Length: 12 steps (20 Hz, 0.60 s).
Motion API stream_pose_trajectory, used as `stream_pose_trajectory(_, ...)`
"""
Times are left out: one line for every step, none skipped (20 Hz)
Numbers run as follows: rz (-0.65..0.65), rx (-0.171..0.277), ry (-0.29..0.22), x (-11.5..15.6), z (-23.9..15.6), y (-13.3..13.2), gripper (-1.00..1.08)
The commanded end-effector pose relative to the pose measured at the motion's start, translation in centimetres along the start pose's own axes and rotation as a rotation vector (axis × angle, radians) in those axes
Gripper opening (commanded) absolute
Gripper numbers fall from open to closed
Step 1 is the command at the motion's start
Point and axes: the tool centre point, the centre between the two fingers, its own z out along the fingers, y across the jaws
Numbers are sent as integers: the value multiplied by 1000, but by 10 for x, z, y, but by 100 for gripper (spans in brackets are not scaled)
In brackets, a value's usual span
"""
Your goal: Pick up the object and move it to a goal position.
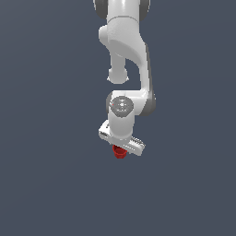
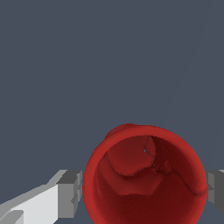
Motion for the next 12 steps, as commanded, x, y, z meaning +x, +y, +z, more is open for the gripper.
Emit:
stream_pose_trajectory(1, 0, -1, -1, 13, 0, 100)
stream_pose_trajectory(1, 0, -1, -1, 17, 0, 100)
stream_pose_trajectory(2, 0, 0, -1, 20, 0, 100)
stream_pose_trajectory(2, 0, 0, 0, 22, 0, 100)
stream_pose_trajectory(2, 0, 0, 0, 23, 0, 100)
stream_pose_trajectory(2, 0, 0, 0, 23, 0, 100)
stream_pose_trajectory(2, 0, 0, 1, 23, 0, 100)
stream_pose_trajectory(2, 0, 0, 1, 23, 0, 100)
stream_pose_trajectory(2, 0, 0, 1, 23, 0, -100)
stream_pose_trajectory(2, 0, 0, 1, 23, 0, -100)
stream_pose_trajectory(2, 0, 0, 1, 23, 0, -100)
stream_pose_trajectory(2, 0, 0, 1, 23, 0, -100)
